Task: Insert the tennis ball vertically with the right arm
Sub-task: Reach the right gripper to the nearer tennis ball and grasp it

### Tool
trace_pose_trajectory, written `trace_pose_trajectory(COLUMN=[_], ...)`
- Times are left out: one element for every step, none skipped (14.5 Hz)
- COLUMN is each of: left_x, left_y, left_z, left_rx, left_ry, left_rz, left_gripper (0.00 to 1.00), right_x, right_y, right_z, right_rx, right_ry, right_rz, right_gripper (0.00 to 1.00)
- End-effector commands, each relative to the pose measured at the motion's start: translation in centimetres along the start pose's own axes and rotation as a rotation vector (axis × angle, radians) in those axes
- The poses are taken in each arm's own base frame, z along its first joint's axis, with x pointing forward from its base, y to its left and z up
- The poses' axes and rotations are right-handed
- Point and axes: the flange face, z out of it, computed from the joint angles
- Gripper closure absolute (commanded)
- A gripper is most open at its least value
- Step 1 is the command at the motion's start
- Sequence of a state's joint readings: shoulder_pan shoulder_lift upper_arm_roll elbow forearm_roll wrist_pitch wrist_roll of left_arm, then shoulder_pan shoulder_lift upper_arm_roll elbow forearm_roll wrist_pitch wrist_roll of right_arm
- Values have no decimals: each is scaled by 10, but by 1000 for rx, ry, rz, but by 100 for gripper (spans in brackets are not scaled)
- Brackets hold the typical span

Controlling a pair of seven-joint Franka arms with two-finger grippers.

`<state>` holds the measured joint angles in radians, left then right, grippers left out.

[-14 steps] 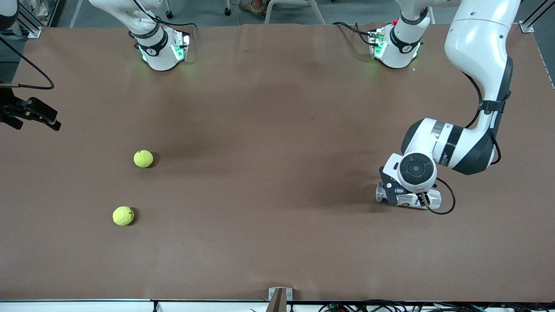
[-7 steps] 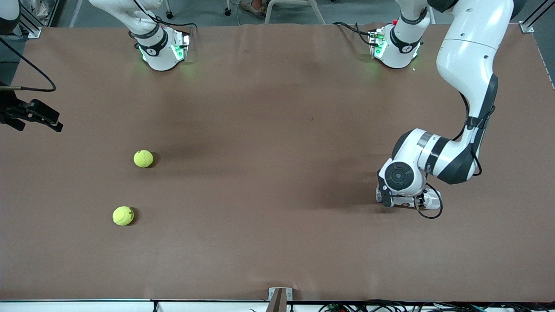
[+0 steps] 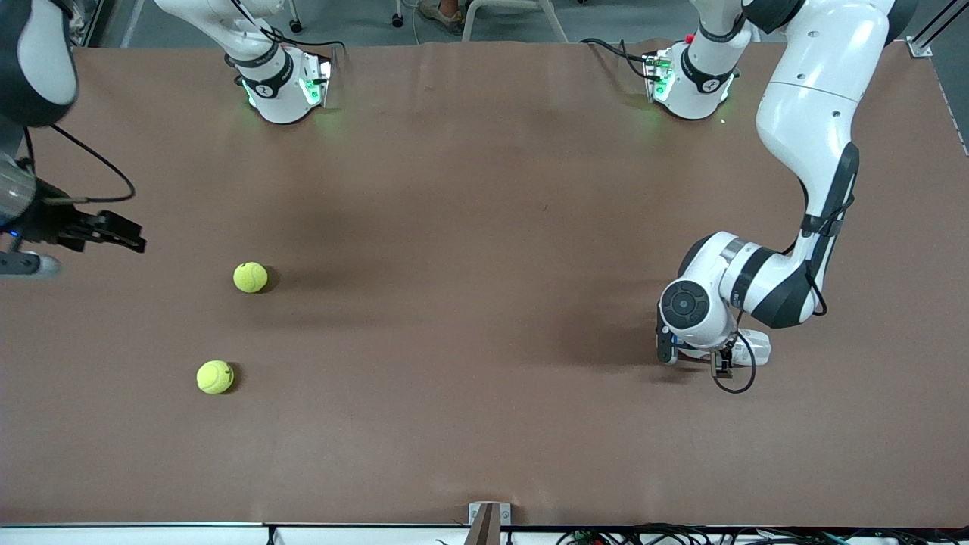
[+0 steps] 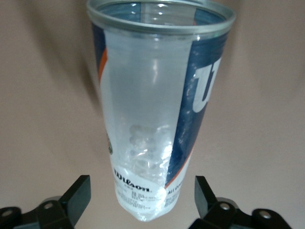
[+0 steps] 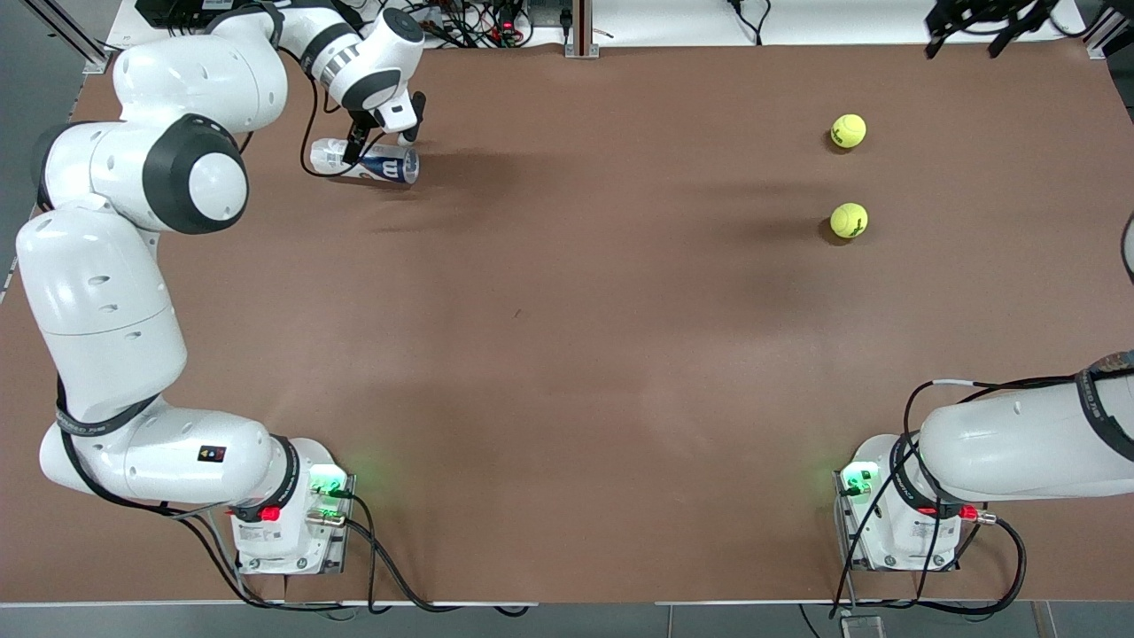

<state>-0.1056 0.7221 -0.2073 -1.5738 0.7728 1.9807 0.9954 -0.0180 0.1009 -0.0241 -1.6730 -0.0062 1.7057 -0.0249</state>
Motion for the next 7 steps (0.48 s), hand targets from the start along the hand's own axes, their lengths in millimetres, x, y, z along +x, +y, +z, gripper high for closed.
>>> trace_pose_trajectory(left_x=[2,4,4,5,7,8,5], left_y=[-2,1,1,0,0,-2,-3], left_z=[9,13,14,14,17,24,26], left_rx=[17,10,12,16,26,33,38], left_ry=[-8,-7,-6,-4,-4,1,6], left_rz=[54,59,59,61,68,71,66], left_gripper=[5,5,5,5,5,5,6], right_x=[6,7,6,8,9,10,8], right_y=[-8,-6,-4,-6,-6,-2,4], right_z=[15,25,39,60,82,104,127], right_rx=[-2,-2,0,0,1,1,3], right_ry=[-27,-50,-79,-114,-140,-140,-131], right_rz=[-21,-25,-33,-38,-38,-33,-23], right_gripper=[0,0,0,0,0,0,0])
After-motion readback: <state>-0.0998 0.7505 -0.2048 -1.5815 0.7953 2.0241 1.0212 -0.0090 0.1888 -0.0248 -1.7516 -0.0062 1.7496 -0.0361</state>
